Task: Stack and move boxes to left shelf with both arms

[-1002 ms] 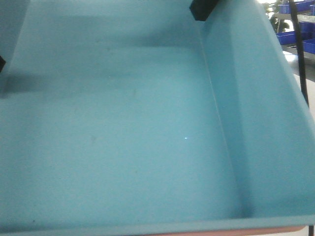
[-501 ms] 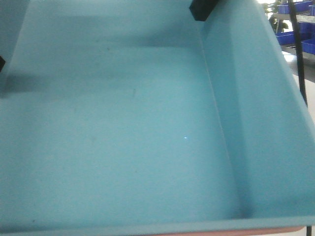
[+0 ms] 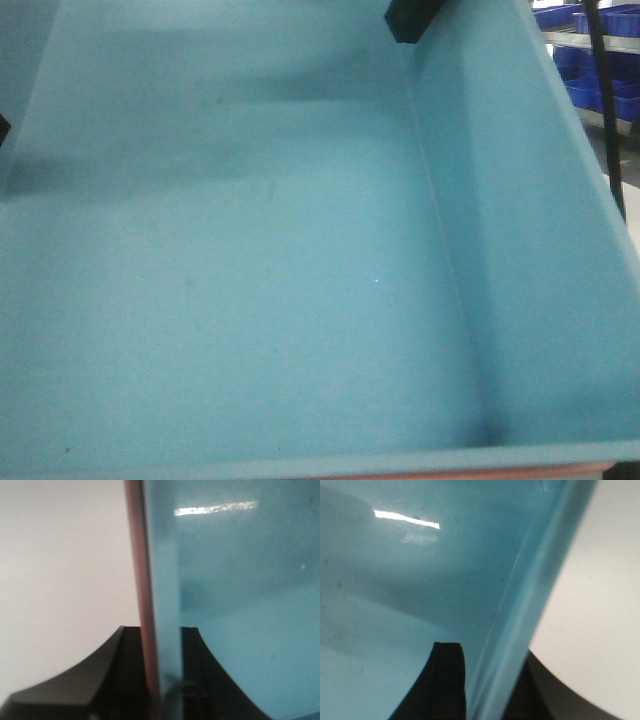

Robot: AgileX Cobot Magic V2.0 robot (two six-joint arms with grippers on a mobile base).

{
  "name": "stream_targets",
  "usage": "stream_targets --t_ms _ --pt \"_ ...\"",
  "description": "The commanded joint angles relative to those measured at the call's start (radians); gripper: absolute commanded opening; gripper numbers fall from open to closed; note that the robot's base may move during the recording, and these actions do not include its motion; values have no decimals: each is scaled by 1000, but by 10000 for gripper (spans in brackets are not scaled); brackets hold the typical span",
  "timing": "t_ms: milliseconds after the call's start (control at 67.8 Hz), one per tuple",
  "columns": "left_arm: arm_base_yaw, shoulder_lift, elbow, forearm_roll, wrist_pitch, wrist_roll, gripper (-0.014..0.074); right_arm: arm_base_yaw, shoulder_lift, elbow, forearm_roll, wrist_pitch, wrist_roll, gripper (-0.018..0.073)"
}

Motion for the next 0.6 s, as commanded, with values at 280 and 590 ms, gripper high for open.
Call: stream_targets --t_ms 280,590 --pt "-19 -22 -49 54 -246 7 -3 32 -38 -32 107 -131 -40 56" --pt "-19 -22 -49 54 -246 7 -3 32 -38 -32 107 -131 -40 56"
